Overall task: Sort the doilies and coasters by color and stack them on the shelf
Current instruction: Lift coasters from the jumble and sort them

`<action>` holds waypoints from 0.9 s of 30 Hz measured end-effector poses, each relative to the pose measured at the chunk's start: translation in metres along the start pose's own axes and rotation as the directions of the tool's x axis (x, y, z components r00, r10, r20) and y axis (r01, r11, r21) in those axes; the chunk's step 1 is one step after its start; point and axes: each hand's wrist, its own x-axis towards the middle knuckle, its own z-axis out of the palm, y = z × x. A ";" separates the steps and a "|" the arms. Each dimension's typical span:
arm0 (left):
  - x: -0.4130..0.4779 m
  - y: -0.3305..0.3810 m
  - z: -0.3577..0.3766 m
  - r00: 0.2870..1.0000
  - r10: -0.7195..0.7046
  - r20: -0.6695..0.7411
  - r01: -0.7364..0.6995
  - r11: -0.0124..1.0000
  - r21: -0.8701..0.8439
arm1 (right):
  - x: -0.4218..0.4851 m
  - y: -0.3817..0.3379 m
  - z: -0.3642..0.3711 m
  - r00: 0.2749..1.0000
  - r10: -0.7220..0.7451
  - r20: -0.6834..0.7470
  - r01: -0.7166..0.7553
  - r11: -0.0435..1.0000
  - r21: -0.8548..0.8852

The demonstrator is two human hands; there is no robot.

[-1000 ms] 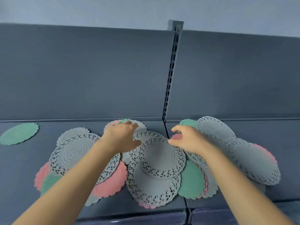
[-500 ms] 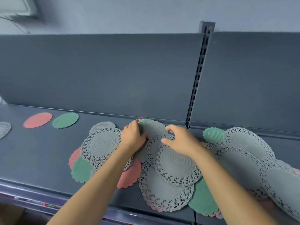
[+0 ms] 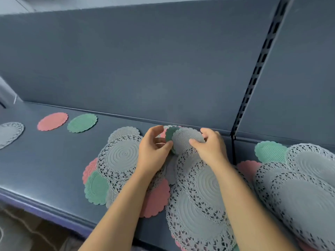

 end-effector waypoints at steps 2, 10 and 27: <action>-0.001 0.002 0.000 1.000 -0.017 0.019 0.018 0.999 -0.047 | 0.003 0.005 -0.002 1.000 -0.015 -0.021 0.018 0.990 0.137; -0.012 0.017 -0.005 0.963 0.221 -0.152 -0.218 0.975 0.032 | -0.002 -0.010 -0.011 0.953 -0.235 -0.192 0.282 0.921 0.268; 0.080 0.022 -0.246 0.969 0.004 -0.245 -0.063 0.971 -0.231 | -0.061 -0.145 0.055 0.976 -0.212 -0.053 0.202 0.780 0.592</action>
